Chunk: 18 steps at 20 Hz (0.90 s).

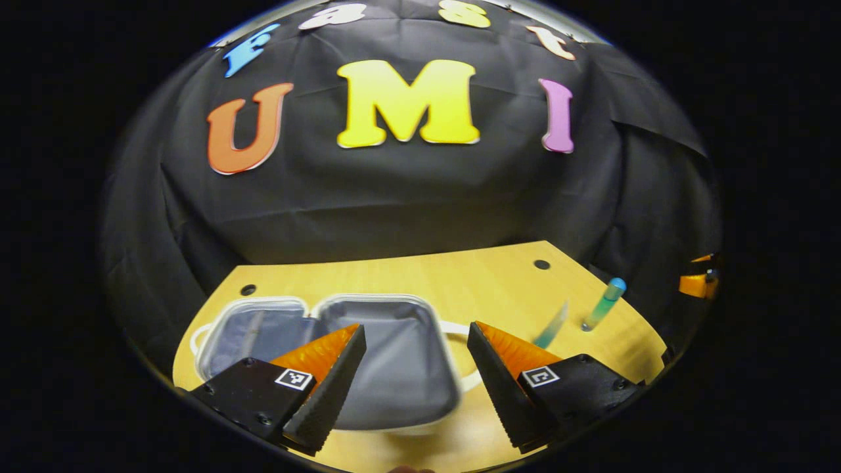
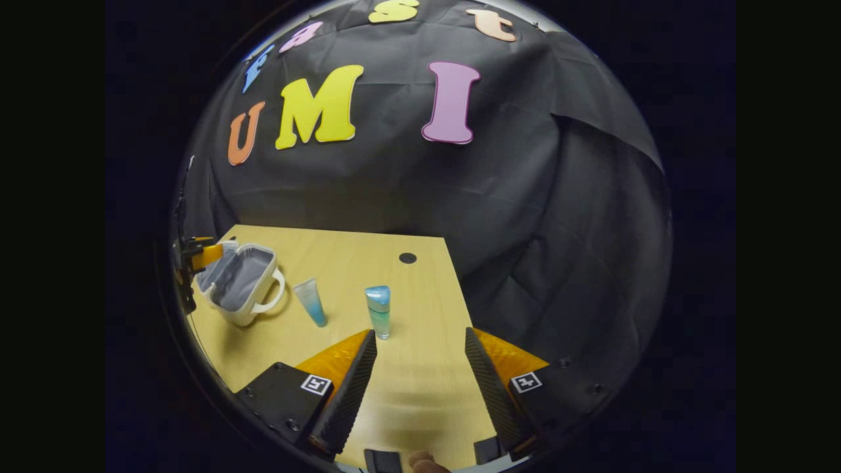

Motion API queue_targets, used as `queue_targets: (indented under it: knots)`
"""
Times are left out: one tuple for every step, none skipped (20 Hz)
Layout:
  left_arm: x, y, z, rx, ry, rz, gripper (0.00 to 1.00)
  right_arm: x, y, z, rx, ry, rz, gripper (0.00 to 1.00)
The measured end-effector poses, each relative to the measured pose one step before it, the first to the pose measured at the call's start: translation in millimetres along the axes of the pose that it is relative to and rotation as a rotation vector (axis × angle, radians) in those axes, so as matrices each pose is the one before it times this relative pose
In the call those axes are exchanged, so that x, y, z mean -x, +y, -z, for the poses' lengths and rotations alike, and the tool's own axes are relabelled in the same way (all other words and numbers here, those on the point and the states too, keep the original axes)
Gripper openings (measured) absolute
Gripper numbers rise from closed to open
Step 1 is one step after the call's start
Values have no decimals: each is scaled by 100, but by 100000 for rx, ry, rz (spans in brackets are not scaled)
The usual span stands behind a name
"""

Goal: First open the suitcase, pack the skin care products into it, and then close the suitcase.

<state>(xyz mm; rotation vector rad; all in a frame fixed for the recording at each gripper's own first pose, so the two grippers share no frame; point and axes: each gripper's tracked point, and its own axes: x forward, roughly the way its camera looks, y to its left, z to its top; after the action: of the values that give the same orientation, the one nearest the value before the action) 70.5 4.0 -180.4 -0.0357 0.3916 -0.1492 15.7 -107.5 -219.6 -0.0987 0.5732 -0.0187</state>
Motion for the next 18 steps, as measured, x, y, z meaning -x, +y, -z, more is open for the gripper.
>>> queue_targets:
  knots:
    - [-591,-2356,594,-238,1190,3727,99,-266,-398,377,817,470,-872,80]
    - [-753,-2353,535,-593,649,3174,99,-343,-319,433,1244,532,-712,80]
    - [-648,-1795,607,-570,948,2314,99,-436,-267,340,1022,589,-715,80]
    - [-1139,-1561,811,-396,1311,2937,99,-453,-132,424,818,591,-771,80]
    - [-788,-1553,864,-675,1318,1928,99,-490,-121,403,716,705,-429,80]
    - [-1181,-1633,397,-637,1180,1811,99,-410,-12,298,603,572,-859,80]
    - [-1270,-1234,467,-177,1272,1434,99,-392,33,166,714,530,-556,80]
    - [-1593,-1210,460,258,881,1003,99,-399,-49,243,583,105,-525,80]
    - [-1303,-582,440,1155,838,680,99,-338,-76,152,595,299,-653,80]
    - [-1363,-667,594,1757,1072,412,99,-472,-217,420,536,528,183,80]
    - [-1283,-259,387,1609,580,-69,99,-446,-182,400,-395,723,-141,80]
    - [-1373,-99,315,1265,511,-846,99,-409,13,336,-968,805,-592,80]
    - [-1172,74,472,927,1122,-1324,99,-508,107,510,-563,840,-371,80]
    - [-1239,124,494,708,1481,-1578,99,-585,69,483,436,836,-109,81]
    - [-946,358,189,561,498,-1958,99,-720,256,345,1694,-299,-274,80]
    - [-784,5,208,859,595,-1007,99,-640,230,61,3133,-552,-49,80]
    - [-502,293,240,889,805,-1151,98,-537,121,-9,2795,-1248,91,80]
    - [-321,492,114,177,742,-2233,96,-436,142,-145,1770,-1415,-333,80]
